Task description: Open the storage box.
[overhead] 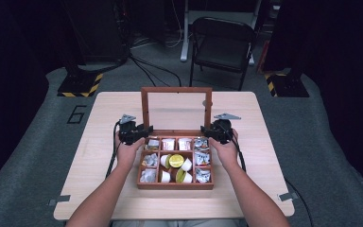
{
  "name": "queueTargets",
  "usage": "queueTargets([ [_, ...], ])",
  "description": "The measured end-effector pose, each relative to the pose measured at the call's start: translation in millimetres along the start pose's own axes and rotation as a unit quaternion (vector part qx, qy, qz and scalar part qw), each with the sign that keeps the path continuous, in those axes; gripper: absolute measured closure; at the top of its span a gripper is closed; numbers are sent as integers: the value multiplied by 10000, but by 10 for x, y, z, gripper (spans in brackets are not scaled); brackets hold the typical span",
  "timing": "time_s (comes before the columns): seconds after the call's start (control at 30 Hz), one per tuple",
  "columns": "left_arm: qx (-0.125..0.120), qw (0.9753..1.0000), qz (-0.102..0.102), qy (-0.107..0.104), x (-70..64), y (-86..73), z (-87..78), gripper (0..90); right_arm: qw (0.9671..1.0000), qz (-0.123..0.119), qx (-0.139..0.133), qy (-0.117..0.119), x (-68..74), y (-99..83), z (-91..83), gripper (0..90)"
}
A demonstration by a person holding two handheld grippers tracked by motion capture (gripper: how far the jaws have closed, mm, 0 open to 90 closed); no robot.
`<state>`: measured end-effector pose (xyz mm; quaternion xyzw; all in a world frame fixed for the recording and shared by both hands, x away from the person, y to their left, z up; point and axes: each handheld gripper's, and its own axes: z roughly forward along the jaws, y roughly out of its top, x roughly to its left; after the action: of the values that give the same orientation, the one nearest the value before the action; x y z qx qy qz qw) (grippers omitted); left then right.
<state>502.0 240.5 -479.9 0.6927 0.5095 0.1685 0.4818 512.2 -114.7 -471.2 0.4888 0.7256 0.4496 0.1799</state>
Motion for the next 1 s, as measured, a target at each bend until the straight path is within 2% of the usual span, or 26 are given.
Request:
queueTargets([
  [0.7,24,9999,-3,109,17,-16,66,563,9997,241,24,-82,-1,-4,50,554],
  [0.8,-6,9999,-131,70,34,-24,85,565,9995,291,29,-93,-9,-9,61,552],
  [1.0,18,9998,-182,28,57,-27,95,565,9991,400,53,-91,-19,-11,76,549],
])
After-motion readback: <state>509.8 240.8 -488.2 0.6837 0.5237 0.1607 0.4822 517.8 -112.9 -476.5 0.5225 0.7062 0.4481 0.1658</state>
